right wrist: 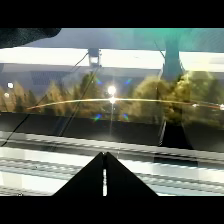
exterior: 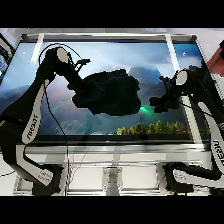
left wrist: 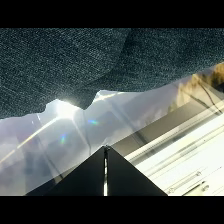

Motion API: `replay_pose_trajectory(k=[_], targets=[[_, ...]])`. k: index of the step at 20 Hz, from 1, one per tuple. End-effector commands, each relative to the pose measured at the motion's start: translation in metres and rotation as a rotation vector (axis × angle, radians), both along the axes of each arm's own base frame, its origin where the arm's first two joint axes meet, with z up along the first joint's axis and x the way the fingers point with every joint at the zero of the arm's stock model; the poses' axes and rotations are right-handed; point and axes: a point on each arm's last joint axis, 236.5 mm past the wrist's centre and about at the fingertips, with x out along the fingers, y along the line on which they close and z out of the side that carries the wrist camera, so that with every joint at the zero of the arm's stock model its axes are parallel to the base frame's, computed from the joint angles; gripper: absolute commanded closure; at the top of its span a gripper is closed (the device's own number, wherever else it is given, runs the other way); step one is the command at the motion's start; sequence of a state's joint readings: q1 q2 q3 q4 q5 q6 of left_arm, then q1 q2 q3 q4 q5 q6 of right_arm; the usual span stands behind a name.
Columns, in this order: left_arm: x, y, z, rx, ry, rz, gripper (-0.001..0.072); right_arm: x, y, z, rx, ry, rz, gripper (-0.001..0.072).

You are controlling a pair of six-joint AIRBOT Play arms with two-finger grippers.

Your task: Fold the clothes and pants, and hang the long-sleeved shirts on hangers.

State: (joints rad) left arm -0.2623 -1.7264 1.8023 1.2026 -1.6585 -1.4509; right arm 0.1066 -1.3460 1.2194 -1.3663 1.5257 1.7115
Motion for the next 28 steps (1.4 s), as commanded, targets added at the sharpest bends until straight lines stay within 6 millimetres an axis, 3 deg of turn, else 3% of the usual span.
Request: replay_pose_trajectory(k=[1, 13, 14, 16, 19, 22, 28], targets=[[0.0, 0.0, 0.0, 0.0, 0.001, 0.0, 0.0683, 0.0, 0.0, 0.0, 0.0, 0.0, -0.001, 0.0688], [0.0, 0.0, 0.0, 0.0, 0.001, 0.0, 0.0683, 0.0, 0.0, 0.0, 0.002, -0.001, -0.002, 0.0688], [0.0, 0.0, 0.0, 0.0, 0.0, 0.0, 0.0683, 0.007, 0.003, 0.0, 0.011, -0.028, -0.008, 0.0688], [0.014, -0.004, 0.0, -0.017, -0.055, 0.023, 0.0683, 0.044, 0.01, 0.001, 0.043, -0.178, -0.044, 0.0687], [0.022, -0.013, 0.003, -0.053, -0.086, 0.034, 0.0683, 0.071, 0.019, 0.008, 0.086, -0.291, -0.081, 0.0688], [0.034, -0.018, 0.005, -0.072, -0.137, 0.053, 0.0683, 0.077, 0.019, 0.009, 0.09, -0.315, -0.086, 0.0688], [0.052, -0.018, 0.007, -0.077, -0.206, 0.081, 0.0683, 0.109, 0.016, 0.018, 0.085, -0.455, -0.11, 0.0688]])
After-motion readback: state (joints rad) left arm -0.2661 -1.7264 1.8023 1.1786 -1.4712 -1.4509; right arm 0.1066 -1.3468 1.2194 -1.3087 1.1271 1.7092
